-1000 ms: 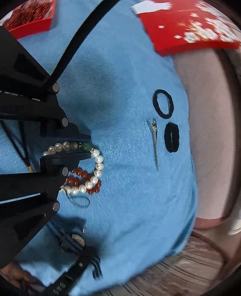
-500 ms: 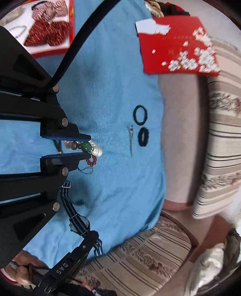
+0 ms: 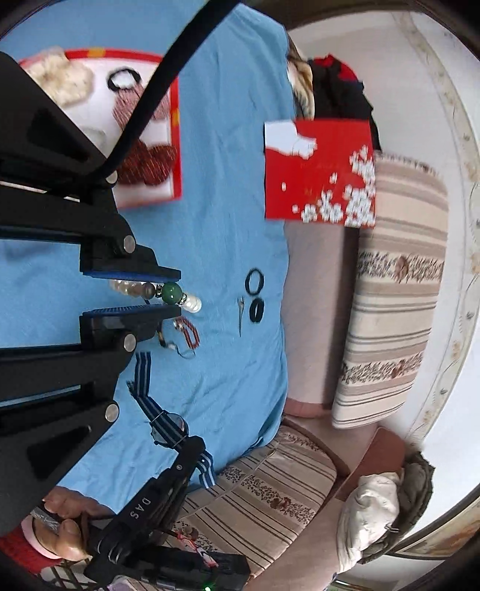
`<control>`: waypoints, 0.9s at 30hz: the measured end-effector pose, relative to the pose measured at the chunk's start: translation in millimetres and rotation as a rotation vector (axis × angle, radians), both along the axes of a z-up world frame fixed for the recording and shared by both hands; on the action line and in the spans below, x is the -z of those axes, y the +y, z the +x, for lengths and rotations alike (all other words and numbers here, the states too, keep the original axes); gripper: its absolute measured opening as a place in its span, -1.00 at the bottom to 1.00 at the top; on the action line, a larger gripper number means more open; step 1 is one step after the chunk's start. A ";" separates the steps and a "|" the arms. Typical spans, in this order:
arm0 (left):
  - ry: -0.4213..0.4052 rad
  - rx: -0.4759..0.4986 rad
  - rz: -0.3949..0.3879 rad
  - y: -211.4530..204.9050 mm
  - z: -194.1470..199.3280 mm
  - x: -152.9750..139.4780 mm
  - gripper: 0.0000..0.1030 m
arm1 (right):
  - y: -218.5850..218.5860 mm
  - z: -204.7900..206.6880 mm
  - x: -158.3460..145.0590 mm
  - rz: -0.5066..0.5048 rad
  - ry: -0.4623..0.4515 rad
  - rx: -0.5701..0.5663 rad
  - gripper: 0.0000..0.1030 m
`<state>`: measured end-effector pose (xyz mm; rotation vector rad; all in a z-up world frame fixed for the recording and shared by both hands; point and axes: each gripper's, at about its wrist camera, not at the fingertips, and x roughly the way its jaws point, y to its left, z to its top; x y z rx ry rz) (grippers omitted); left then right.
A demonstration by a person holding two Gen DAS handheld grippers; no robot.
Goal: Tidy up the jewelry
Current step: 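Carry the held watch and pearl bracelet over the white box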
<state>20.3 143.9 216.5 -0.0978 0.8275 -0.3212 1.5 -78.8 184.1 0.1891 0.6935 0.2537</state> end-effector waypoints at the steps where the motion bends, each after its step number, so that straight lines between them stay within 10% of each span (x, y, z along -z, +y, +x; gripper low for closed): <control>1: -0.002 -0.014 -0.001 10.3 -7.3 -1.3 -0.79 | 6.9 -2.4 -3.0 -0.001 -0.004 -0.013 -0.96; 27: 0.205 -0.337 -0.063 195.9 -52.3 129.6 -0.79 | 254.2 7.2 7.2 -0.006 0.096 -0.388 -0.96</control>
